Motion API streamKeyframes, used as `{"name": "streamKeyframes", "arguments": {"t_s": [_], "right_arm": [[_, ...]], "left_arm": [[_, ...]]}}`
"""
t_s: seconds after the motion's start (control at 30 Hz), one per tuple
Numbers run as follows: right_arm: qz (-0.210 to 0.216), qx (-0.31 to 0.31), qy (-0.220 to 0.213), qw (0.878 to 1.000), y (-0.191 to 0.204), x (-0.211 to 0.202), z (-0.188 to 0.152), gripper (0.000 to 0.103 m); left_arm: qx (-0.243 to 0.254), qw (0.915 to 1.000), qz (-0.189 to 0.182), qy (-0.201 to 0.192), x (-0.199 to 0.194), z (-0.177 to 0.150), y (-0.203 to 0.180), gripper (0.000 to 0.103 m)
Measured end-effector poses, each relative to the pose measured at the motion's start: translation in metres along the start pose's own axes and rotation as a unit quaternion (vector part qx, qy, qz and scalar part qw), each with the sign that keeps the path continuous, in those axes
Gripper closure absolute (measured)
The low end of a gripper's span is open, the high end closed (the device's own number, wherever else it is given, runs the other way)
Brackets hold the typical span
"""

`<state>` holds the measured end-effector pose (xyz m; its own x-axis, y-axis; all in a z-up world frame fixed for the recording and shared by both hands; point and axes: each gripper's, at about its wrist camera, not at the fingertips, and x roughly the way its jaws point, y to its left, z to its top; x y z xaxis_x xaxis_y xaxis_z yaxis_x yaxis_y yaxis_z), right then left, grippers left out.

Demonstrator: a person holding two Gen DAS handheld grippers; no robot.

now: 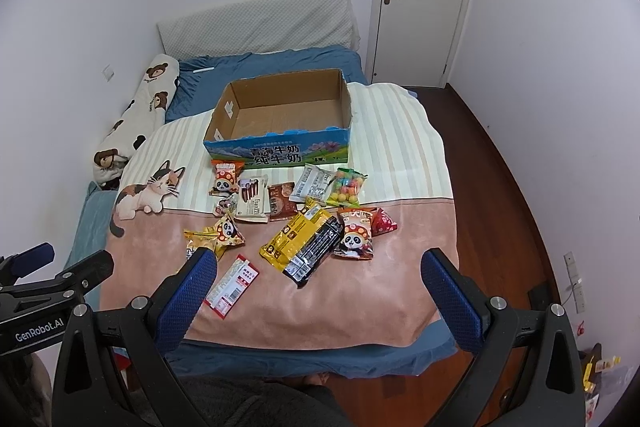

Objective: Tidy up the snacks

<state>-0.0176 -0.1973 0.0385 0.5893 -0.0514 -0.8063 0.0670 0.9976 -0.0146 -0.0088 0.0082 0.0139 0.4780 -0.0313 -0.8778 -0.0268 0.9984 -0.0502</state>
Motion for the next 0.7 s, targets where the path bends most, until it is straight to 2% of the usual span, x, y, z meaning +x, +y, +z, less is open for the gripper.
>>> {"name": "streamKeyframes", "arguments": {"t_s": [0.7], "right_arm": [[0.004, 0.001, -0.003, 1.0, -0.0027, 0.0, -0.0003, 0.0]], "left_arm": [[-0.002, 1.0, -0.004, -0.005, -0.0042, -0.0011, -0.0069, 0.0]]}}
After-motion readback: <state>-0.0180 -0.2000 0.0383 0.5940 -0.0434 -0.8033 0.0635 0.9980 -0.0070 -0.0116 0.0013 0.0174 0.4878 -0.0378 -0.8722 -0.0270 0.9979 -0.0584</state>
